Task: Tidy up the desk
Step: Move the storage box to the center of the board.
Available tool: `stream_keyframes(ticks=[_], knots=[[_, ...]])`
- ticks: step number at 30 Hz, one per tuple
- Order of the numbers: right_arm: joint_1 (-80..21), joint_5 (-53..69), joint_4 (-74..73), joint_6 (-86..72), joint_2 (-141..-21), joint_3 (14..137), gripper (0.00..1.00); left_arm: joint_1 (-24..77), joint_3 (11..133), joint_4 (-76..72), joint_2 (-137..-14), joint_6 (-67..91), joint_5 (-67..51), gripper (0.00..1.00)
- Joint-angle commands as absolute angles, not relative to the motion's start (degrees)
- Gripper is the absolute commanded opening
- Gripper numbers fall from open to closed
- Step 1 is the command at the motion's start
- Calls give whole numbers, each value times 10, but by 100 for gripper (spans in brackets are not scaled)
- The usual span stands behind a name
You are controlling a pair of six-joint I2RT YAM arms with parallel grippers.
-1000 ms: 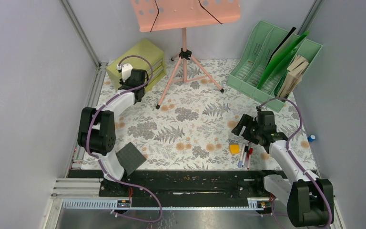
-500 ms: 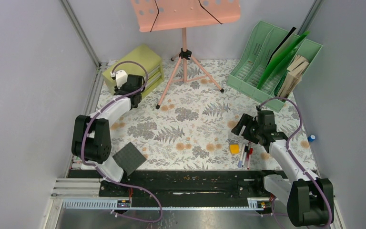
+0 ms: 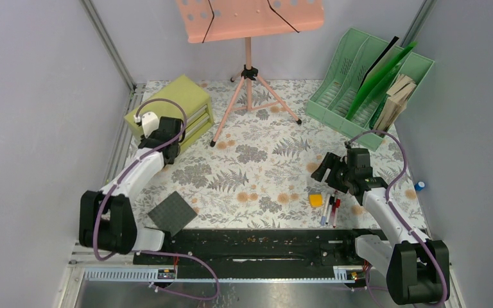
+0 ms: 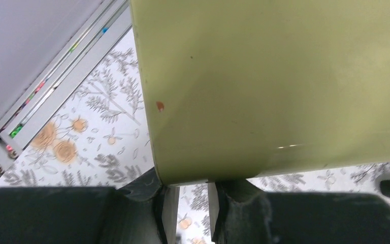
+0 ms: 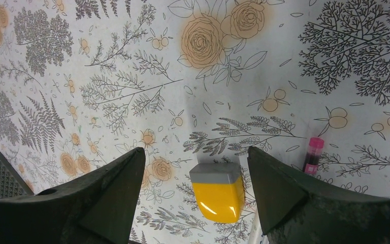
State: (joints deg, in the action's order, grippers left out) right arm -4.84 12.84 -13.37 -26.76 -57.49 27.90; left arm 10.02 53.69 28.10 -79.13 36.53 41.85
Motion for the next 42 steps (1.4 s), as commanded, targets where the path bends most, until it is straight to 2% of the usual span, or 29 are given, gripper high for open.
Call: stream_keyframes(ticks=[1,8,9,10,12,14,18,24,29,38,42], knots=[[-52,133,-121,-258,-572,298,81,94,512,372,-711,326,492,0],[-52,133,-121,-258,-571,298,81,94,477,413,-678,364,489,1],[-52,133,-121,-258,-570,297,81,94,476,420,-679,371,485,13],[-51,133,-121,-258,-569,298,81,94,478,426,-681,373,476,21],[-52,136,-122,-257,-567,297,81,94,484,435,-684,372,457,43],[-52,141,-123,-253,-565,299,81,94,492,444,-681,370,437,58],[-54,168,-129,-240,-564,313,81,94,502,457,-648,359,372,71],[-93,175,-158,-250,-585,361,81,94,501,465,-572,298,219,79],[-179,158,-148,-294,-617,408,81,94,492,459,-511,246,105,80],[-341,132,-90,-358,-762,515,79,94,470,414,-406,200,20,82],[-396,139,-67,-387,-842,582,79,94,447,393,-354,186,-34,88]])
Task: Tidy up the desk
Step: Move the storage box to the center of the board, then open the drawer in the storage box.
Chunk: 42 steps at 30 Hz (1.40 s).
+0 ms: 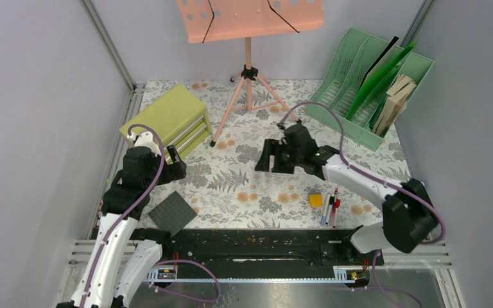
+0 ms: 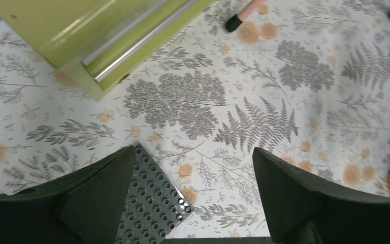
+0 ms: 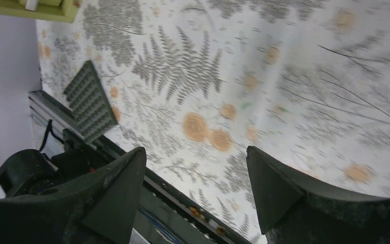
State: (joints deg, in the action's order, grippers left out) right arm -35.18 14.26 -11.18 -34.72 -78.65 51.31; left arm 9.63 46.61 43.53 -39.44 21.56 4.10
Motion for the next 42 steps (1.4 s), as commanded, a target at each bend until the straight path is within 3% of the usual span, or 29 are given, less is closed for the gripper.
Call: stream_keyframes(ticks=[1,21,29,42], knots=[[-406,148,-54,-399,-861,595,79,94,442,388,-342,182,-46,91],[-493,245,348,-697,-1169,754,71,106,443,394,-313,185,-3,94],[-502,234,422,-769,-1224,789,69,105,445,385,-294,170,-10,94],[-526,210,433,-814,-1306,883,61,104,364,304,-135,154,104,94]])
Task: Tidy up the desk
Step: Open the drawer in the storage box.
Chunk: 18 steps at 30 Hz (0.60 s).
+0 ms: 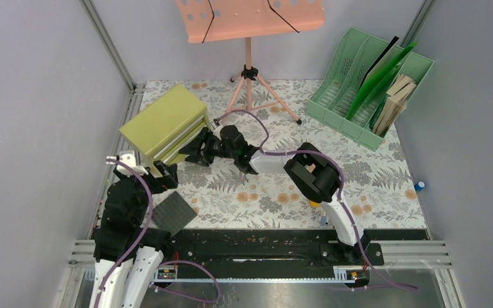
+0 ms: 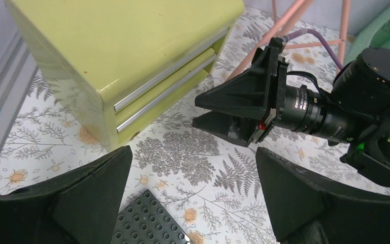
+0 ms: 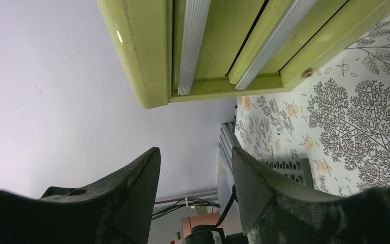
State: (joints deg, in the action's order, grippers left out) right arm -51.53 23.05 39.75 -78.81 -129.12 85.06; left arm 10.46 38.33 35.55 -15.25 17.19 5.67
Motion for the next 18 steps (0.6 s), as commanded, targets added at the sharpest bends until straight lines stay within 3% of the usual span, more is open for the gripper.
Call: stream_keyframes(ticks=[1,18], knots=[[-528,203,428,-816,-1307,886,60,104,361,304,-133,153,110,94],[-543,168,489,-791,-1394,958,56,105,310,243,-87,111,82,99]])
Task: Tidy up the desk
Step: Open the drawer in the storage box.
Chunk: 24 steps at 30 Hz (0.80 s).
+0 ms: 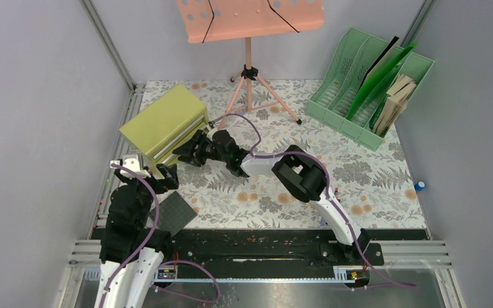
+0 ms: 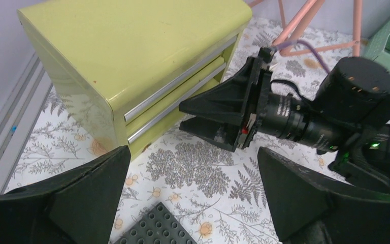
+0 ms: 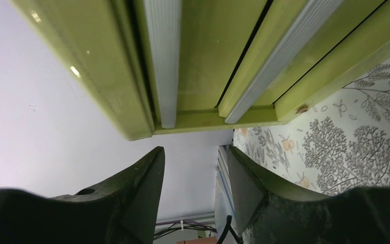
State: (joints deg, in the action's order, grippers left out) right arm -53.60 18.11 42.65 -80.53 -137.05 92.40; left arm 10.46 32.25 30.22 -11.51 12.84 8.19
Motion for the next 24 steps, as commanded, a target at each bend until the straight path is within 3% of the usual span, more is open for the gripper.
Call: stream_keyframes(ticks=[1,17,24], knots=[[-544,166,500,-794,-1401,960,56,105,304,238,-77,108,81,99],[-548,158,594,-789,-1453,1011,52,106,253,197,-9,108,81,99],[-547,154,572,-814,-1496,1072,40,106,263,210,-3,106,100,99]])
